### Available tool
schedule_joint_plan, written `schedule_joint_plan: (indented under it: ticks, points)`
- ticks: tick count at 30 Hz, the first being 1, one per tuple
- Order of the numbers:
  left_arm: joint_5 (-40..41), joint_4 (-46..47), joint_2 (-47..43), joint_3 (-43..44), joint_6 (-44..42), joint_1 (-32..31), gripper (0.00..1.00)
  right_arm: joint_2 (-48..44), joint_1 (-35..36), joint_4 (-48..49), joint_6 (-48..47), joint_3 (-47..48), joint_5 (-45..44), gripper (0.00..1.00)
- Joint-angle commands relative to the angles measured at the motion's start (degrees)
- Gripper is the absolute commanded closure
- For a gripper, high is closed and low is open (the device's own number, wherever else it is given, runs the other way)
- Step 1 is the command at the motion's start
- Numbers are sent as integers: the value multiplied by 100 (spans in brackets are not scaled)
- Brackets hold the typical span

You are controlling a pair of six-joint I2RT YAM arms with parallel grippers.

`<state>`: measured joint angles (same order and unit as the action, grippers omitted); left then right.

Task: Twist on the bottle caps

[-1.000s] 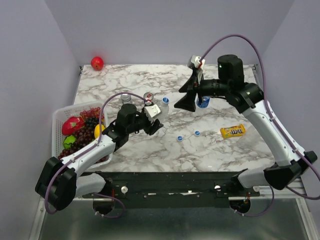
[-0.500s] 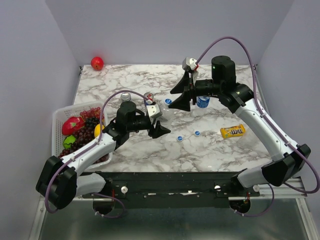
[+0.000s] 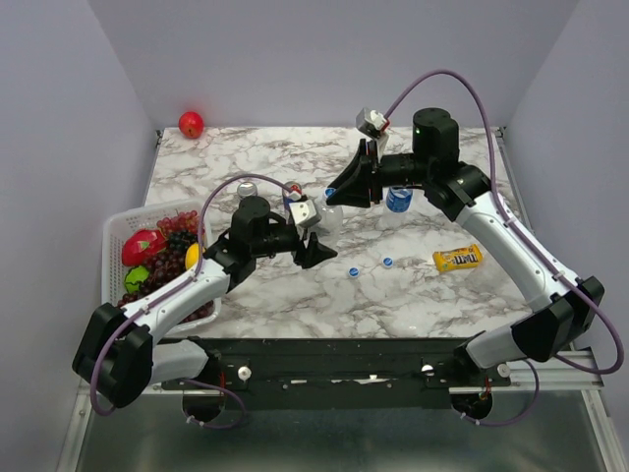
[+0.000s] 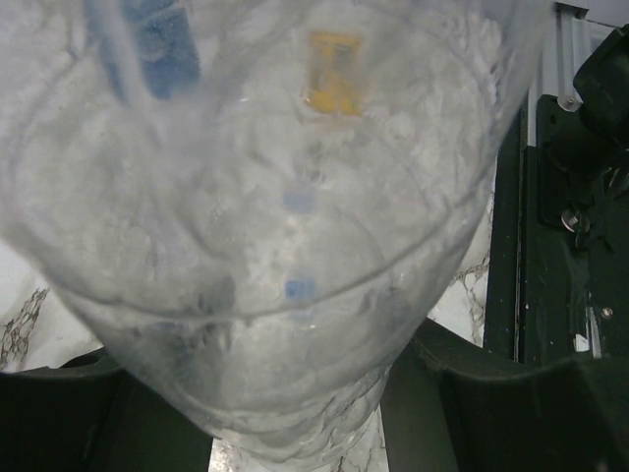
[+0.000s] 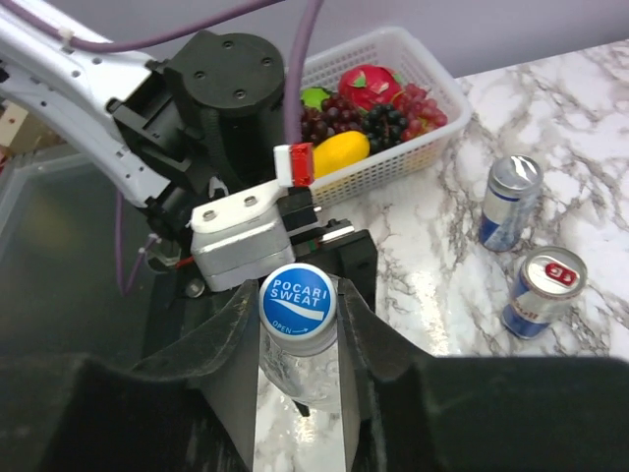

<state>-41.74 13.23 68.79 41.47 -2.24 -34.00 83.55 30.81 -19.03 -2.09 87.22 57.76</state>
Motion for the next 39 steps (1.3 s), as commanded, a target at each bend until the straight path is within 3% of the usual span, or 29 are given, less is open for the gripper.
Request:
schedule_joint_plan:
  ticks: [1,3,8,12,19,27,35,39]
  points:
    - [972,583,-24,37,250,-151,100,-260,136,259,104,-362,-904,83]
    - [1675,917,-33,-25,662,-177,100,-374,206,189,25,-451,-1422,89]
    - [3354,1033,-15,1,760,-476,100,-717,338,197,120,-811,-2618,99]
    - [4506,883,37,45,681,-625,100,-717,400,189,542,-803,-3209,100]
    - [4603,655,29,-43,708,-626,100,-585,426,163,596,-593,-3244,100]
    - [6150,382,64,-34,874,-643,100,-313,470,48,1166,-223,-3850,100]
    - [6441,84,134,150,1305,-643,100,-93,760,-180,1729,49,-5079,100]
    - [6232,-14,161,80,1463,-600,100,-76,813,-189,1721,102,-5117,99]
